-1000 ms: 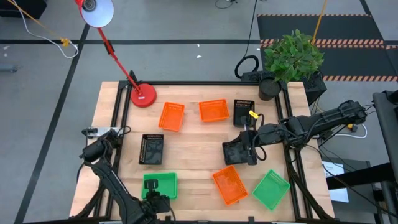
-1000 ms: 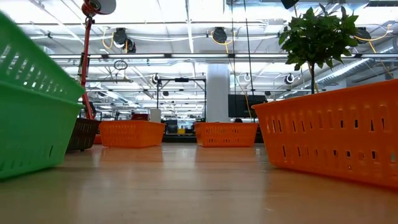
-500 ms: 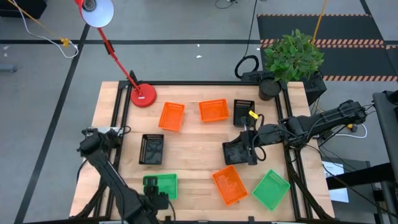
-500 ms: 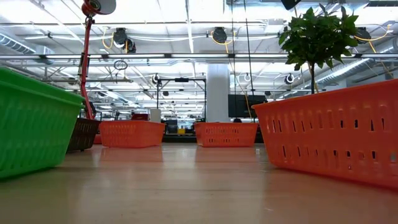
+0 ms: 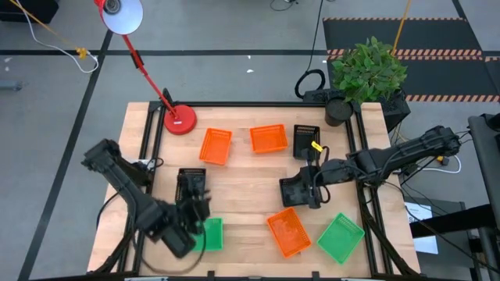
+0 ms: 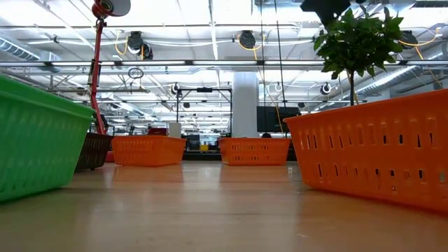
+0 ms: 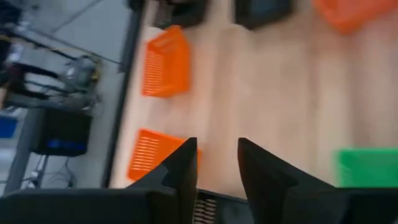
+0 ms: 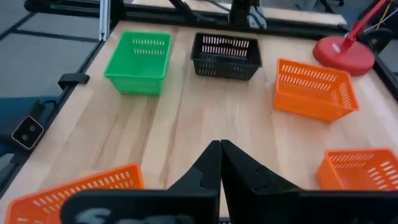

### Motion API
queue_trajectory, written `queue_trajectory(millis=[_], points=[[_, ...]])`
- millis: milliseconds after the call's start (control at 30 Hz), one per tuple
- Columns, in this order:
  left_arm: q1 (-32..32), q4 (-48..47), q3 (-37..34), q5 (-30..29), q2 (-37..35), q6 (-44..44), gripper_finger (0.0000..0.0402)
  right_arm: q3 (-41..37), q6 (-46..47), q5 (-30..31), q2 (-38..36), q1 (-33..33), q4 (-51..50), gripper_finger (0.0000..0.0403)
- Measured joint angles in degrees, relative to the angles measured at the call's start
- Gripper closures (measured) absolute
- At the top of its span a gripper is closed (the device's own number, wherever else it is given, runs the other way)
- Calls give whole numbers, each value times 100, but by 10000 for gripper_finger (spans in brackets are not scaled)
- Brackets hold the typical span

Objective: Stack baskets by color
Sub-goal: Stack the bottom left black basket on top of the top black basket

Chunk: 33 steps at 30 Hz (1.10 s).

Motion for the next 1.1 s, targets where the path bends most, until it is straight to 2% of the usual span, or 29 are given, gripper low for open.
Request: queue_trajectory(millis=[100,200,333,533,633,833,1100], points=[[233,697,-847,-90,-621,274,316,-157,-15,74,2,0,-20,403],[473,1702,-1738,-28,-1310,921,335,-261,-15,577,0,-12,26,403],[921,2824,-2702,410,-2148,1698,354,-417,-32,1223,2,-168,209,403],[1498,4046,-3650,823,-3005,2418,370,-484,128,1192,95,-675,228,403],[1731,4512,-3898,1011,-3197,2858,371,-485,105,908,189,-999,448,403],[2171,4828,-4029,1193,-3243,3269,371,-485,62,25,511,-1591,867,403],[2668,5165,-4029,2127,-3245,3745,371,-227,-52,-158,1055,-1890,873,403]])
